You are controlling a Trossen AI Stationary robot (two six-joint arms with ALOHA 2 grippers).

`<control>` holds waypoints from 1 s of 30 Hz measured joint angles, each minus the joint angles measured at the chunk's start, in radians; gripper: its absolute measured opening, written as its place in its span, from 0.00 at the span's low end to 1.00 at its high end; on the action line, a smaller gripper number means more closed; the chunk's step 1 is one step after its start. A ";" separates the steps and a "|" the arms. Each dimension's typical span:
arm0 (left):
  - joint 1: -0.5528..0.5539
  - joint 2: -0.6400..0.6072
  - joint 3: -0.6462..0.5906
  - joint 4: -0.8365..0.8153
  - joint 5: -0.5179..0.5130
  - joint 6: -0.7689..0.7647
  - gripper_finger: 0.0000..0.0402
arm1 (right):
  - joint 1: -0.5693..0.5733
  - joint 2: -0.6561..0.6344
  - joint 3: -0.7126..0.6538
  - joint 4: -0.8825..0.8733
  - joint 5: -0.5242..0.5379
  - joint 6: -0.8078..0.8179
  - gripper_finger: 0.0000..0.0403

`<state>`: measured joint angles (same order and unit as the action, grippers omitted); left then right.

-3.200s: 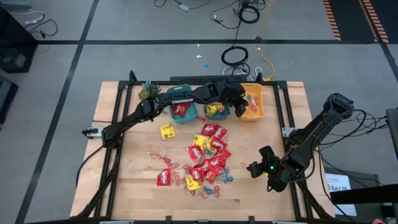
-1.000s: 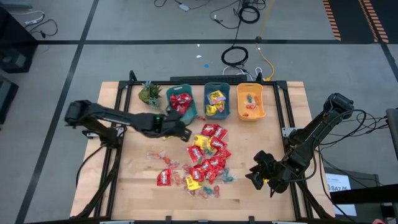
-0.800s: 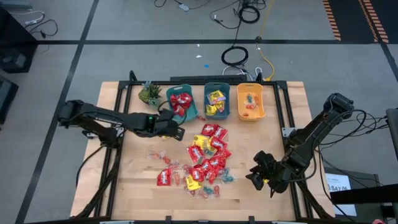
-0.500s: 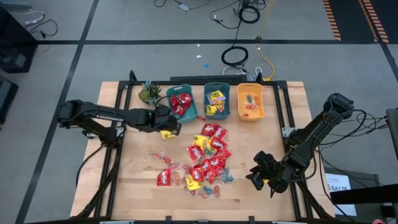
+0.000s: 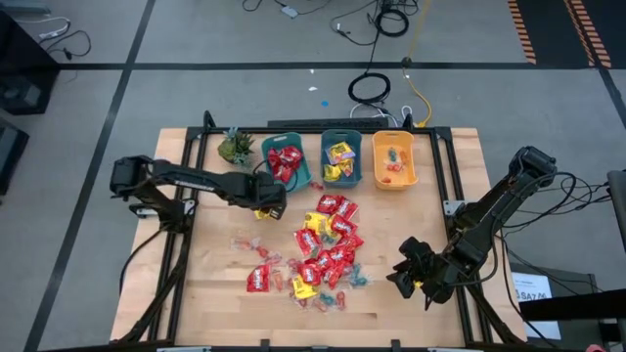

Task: Sort candy
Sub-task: Put the yellow candy into the blue bin

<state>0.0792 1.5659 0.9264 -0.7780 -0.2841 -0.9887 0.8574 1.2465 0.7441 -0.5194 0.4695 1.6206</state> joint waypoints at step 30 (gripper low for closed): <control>-0.099 -0.101 -0.044 -0.051 0.181 -0.054 0.01 | 0.000 0.000 0.000 -0.008 0.001 -0.023 0.50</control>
<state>-0.0194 1.4649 0.8822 -0.8294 -0.1026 -1.0429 0.8574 1.2469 0.7444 -0.5270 0.4706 1.5979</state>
